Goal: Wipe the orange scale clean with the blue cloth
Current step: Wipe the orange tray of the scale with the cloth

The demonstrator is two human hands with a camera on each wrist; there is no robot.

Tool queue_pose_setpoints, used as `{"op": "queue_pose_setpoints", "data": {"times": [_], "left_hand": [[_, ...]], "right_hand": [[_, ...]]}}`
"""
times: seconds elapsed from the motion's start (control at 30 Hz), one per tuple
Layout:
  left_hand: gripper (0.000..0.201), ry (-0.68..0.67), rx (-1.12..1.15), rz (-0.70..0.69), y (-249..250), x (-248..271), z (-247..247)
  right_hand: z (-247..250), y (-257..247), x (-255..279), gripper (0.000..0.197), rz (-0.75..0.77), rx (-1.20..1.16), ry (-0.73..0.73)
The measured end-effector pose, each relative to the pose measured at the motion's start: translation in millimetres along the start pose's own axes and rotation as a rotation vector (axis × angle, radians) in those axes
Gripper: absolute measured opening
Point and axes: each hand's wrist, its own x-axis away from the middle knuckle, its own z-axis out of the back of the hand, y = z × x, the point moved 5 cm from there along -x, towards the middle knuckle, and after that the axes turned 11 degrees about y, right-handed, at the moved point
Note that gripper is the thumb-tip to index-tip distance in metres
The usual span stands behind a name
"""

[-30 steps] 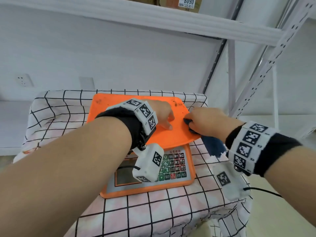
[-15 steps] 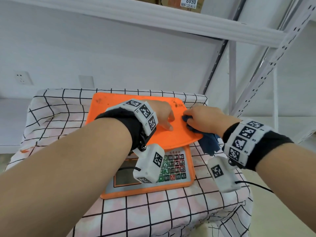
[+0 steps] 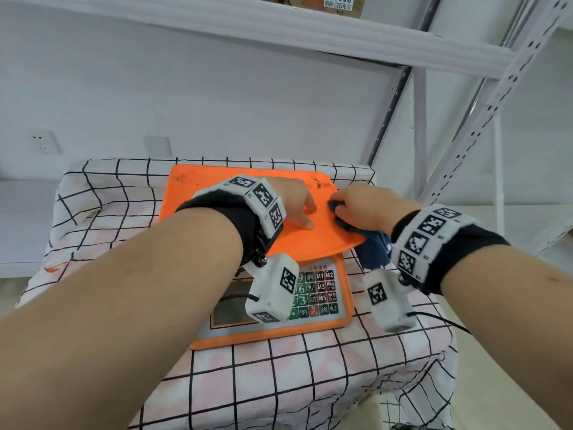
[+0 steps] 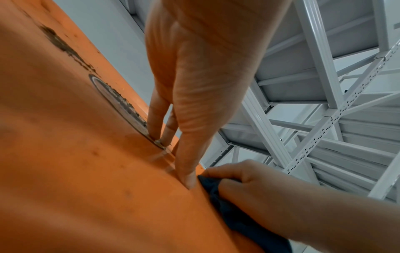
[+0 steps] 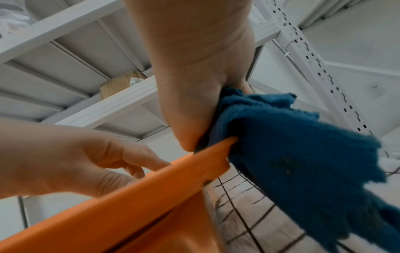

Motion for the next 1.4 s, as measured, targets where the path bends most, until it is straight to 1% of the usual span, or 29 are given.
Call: {"op": "queue_pose_setpoints", "data": {"times": [0.13,0.27,0.4,0.5,0.63,0.73,0.87,0.97,1.1,1.17,1.3,1.4], "left_hand": [[0.052,0.006,0.000,0.000,1,2,-1],[0.052,0.011,0.000,-0.001,0,1,-2],[0.053,0.025,0.009,-0.006,-2,-1,-4],[0.053,0.028,0.009,-0.007,-4,-3,-5],[0.052,0.032,0.009,-0.007,-6,-4,-8],[0.053,0.032,0.010,-0.009,-6,-5,-8],[0.054,0.026,0.021,-0.008,-5,-6,-7],[0.053,0.033,0.029,0.000,-7,-5,-7],[0.051,0.046,0.033,0.002,-6,-5,-9],[0.051,0.046,0.029,0.008,-6,-5,-10],[0.051,0.046,0.028,0.017,-4,-2,-9],[0.050,0.064,0.018,0.027,-1,3,-8]], "right_hand": [[-4,-1,-10,0.023,-0.025,-0.060,0.002],[-7,6,2,0.027,0.002,-0.147,-0.008],[-10,13,13,0.020,0.049,-0.154,-0.006],[-8,9,0,0.022,0.033,-0.125,-0.009],[-8,3,-20,0.023,-0.022,-0.157,-0.003],[-8,7,-10,0.022,-0.013,-0.155,0.006],[-12,14,11,0.021,0.040,-0.094,0.017],[-8,7,-3,0.023,0.013,-0.066,0.012],[-5,0,-17,0.022,-0.050,-0.119,0.015],[-8,3,-8,0.022,-0.042,-0.134,0.019],[-7,10,29,0.022,-0.028,-0.235,-0.013],[0,13,53,0.029,-0.033,-0.321,-0.024]]}}
